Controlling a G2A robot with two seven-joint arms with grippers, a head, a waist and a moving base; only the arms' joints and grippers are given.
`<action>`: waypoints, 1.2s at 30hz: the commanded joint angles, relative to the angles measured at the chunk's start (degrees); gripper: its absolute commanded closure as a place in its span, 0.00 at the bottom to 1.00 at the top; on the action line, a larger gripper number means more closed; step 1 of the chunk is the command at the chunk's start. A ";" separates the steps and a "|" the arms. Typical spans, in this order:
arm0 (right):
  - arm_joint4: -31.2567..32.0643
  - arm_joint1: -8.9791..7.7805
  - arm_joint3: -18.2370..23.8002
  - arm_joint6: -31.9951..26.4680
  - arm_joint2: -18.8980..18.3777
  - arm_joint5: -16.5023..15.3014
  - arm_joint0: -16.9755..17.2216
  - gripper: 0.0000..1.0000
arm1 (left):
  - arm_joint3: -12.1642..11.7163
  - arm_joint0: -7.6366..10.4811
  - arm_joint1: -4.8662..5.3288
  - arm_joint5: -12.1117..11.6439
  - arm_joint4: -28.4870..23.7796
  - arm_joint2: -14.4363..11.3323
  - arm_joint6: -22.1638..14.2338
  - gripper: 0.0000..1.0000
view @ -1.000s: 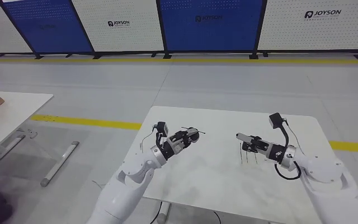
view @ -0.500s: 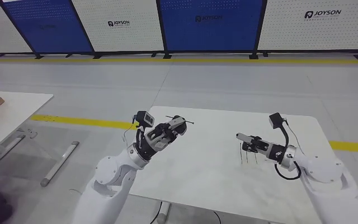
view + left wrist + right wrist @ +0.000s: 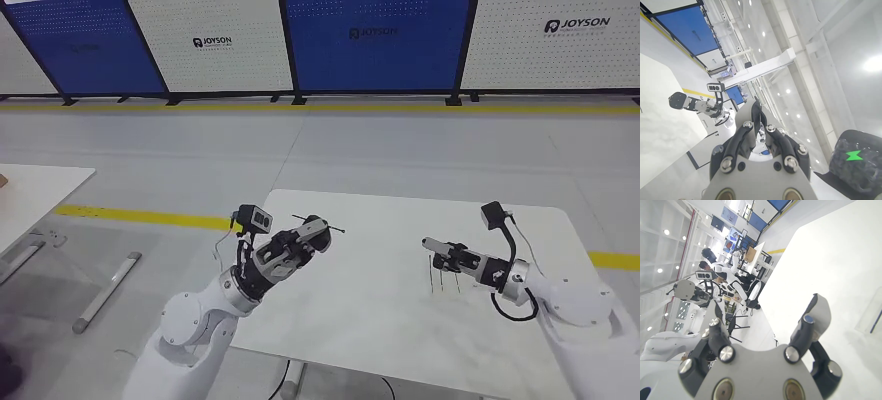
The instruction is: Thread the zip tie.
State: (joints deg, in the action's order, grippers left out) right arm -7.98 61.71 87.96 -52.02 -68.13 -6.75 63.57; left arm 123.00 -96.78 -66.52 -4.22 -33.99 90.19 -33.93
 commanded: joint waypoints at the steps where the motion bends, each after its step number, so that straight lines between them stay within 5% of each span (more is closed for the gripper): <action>1: 0.00 0.00 0.00 0.00 0.00 0.00 0.00 0.00 | -0.73 0.37 0.00 0.79 0.72 -0.49 0.70 1.00; 13: 0.00 0.00 0.00 0.00 0.00 0.00 0.00 0.00 | -14.67 7.06 0.17 8.86 14.59 -9.87 2.25 1.00; 24: 0.00 0.00 0.00 0.00 0.00 0.00 0.00 0.00 | -25.35 10.74 -0.11 9.90 19.49 -15.45 5.20 1.00; 36: 0.00 0.00 0.00 0.00 0.00 0.00 0.00 0.00 | -26.17 11.22 -0.28 9.84 19.70 -16.31 7.34 1.00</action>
State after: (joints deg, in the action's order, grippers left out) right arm -7.98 61.71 87.96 -52.02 -68.13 -6.75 63.57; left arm 96.83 -85.68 -66.74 5.82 -14.14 74.14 -27.05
